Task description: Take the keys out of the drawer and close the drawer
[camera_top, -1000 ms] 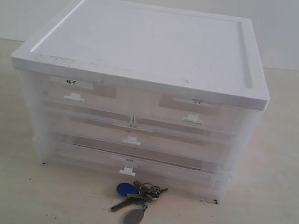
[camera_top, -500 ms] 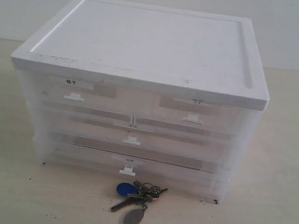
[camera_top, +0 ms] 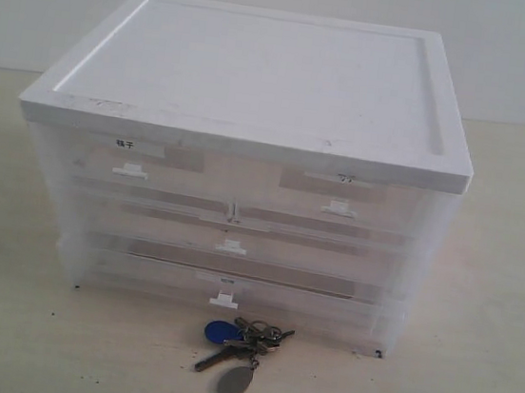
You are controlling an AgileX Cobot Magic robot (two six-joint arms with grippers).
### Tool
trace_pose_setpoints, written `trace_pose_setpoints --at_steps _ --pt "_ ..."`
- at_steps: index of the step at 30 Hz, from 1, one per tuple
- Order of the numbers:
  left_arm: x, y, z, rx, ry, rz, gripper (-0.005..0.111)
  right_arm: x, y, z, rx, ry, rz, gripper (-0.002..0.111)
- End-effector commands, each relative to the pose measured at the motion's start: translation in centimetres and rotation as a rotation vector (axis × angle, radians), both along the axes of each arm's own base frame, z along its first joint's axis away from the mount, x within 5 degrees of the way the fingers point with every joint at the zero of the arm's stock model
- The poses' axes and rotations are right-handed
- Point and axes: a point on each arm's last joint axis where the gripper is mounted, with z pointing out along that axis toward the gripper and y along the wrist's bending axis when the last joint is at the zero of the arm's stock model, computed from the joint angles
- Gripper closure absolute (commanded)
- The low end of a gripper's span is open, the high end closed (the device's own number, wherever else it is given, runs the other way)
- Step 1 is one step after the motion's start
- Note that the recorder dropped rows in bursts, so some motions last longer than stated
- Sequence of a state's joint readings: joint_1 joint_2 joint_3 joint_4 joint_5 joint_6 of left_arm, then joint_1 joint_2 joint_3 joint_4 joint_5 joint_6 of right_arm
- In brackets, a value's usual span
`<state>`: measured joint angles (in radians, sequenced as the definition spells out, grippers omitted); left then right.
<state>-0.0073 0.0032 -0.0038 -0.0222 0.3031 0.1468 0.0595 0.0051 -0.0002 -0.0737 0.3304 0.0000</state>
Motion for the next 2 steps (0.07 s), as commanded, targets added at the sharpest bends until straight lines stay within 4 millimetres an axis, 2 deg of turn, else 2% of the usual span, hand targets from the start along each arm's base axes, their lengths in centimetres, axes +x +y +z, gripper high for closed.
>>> trace_pose_setpoints --at_steps 1,2 --pt "-0.01 0.01 -0.11 0.001 0.000 0.003 0.102 -0.02 -0.02 0.06 -0.010 -0.010 0.000 0.109" --pt "-0.01 0.01 -0.11 0.001 0.000 0.003 0.102 -0.02 -0.02 0.06 -0.010 -0.010 0.000 0.109"
